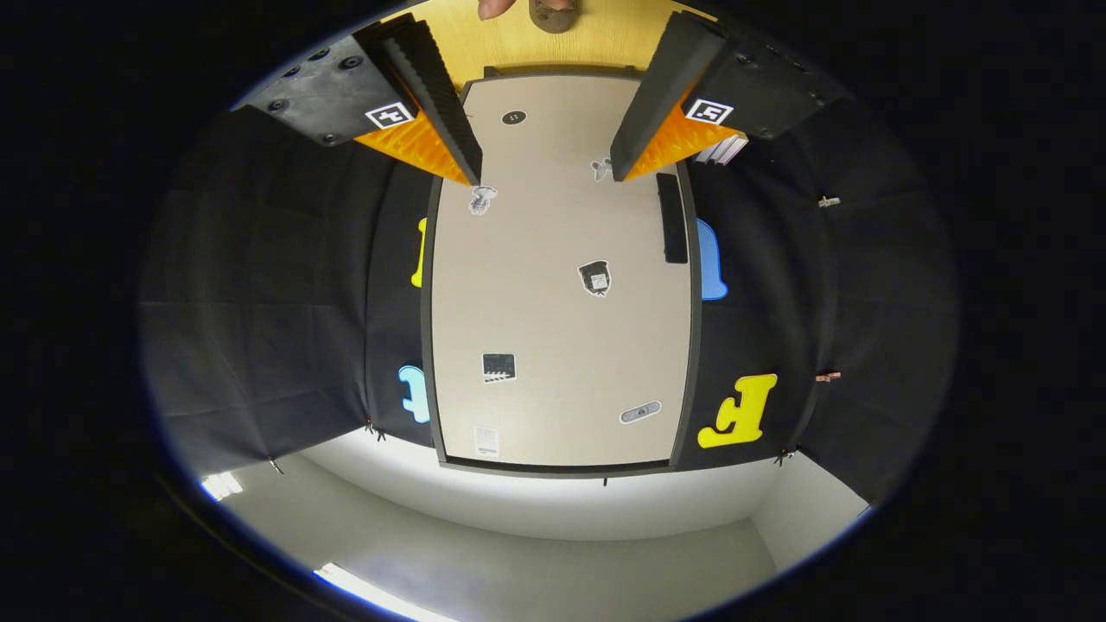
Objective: Open the shoe cabinet door, grab the shoes and put them into the shoe cabinet, then close the shoe cabinet door.
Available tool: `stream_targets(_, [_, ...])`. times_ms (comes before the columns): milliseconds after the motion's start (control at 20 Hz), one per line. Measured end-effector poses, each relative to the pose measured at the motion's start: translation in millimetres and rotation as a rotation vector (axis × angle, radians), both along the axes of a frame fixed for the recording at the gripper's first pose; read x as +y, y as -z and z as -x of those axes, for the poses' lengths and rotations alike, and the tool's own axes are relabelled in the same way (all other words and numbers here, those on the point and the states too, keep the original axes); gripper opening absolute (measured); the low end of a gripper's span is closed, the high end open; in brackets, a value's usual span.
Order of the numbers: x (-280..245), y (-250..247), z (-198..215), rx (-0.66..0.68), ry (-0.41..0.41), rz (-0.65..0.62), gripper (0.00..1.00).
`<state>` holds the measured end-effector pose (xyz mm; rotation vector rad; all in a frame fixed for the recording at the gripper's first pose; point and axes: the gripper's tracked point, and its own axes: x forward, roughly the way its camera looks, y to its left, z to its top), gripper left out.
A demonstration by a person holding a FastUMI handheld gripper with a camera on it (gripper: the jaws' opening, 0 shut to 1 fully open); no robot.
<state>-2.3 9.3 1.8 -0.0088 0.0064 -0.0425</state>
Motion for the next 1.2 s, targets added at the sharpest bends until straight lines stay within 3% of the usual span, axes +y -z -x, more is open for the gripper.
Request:
stream_targets(550, [92,9,-73,0.002,-0.114,-0.021,0.97])
stream_targets(1050, [137,52,-160,0.067,-0.105,-0.047,0.97])
stream_targets(1200, [142,64,-181,0.087,-0.092,-0.047,0.77])
